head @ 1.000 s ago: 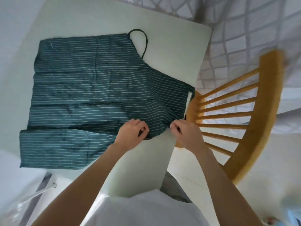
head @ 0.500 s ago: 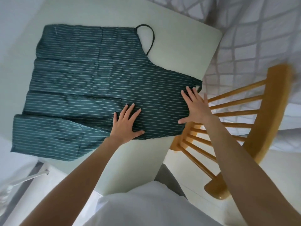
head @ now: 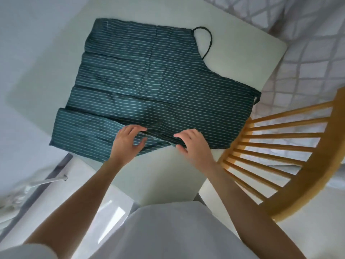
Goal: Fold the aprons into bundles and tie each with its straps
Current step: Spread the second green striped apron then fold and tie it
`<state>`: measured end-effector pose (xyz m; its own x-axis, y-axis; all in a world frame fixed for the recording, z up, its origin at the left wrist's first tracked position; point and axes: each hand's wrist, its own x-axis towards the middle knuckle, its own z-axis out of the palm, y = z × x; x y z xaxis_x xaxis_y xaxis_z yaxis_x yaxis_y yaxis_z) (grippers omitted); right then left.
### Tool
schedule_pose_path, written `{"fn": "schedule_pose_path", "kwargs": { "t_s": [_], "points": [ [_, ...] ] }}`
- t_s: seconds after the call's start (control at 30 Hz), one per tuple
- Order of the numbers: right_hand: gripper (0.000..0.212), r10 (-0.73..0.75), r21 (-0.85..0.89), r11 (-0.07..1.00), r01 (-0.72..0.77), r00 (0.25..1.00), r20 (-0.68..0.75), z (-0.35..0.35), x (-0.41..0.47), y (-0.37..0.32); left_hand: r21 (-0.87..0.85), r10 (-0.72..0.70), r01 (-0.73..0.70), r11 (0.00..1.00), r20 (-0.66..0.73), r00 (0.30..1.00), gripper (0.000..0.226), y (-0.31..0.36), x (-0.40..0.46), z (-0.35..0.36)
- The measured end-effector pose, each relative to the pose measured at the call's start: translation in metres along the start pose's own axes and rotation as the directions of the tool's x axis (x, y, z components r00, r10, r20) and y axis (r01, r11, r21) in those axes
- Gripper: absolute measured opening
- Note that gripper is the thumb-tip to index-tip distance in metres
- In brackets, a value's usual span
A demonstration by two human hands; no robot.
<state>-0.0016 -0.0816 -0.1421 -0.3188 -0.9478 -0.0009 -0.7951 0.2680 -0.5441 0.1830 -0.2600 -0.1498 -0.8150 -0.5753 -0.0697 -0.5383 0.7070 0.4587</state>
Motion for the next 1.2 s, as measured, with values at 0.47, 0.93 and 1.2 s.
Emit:
{"fn": "schedule_pose_path", "kwargs": {
  "t_s": [0.47, 0.93, 1.2],
  "points": [
    [0.061, 0.277, -0.461, 0.87, -0.175, 0.947, 0.164, 0.103, 0.023, -0.14, 0.13, 0.051, -0.07, 0.989, 0.144, 0.988, 0.011, -0.132, -0.085, -0.037],
    [0.027, 0.021, -0.382, 0.914, -0.134, 0.957, -0.288, 0.108, 0.063, -0.208, -0.058, 0.208, -0.207, 0.977, 0.0, 0.978, 0.019, -0.143, -0.06, -0.095],
    [0.018, 0.169, -0.171, 0.955, -0.242, 0.919, -0.356, 0.074, -0.005, -0.173, -0.157, 0.17, -0.141, 0.977, 0.185, 0.968, 0.021, -0.171, -0.068, -0.1]
  ]
}}
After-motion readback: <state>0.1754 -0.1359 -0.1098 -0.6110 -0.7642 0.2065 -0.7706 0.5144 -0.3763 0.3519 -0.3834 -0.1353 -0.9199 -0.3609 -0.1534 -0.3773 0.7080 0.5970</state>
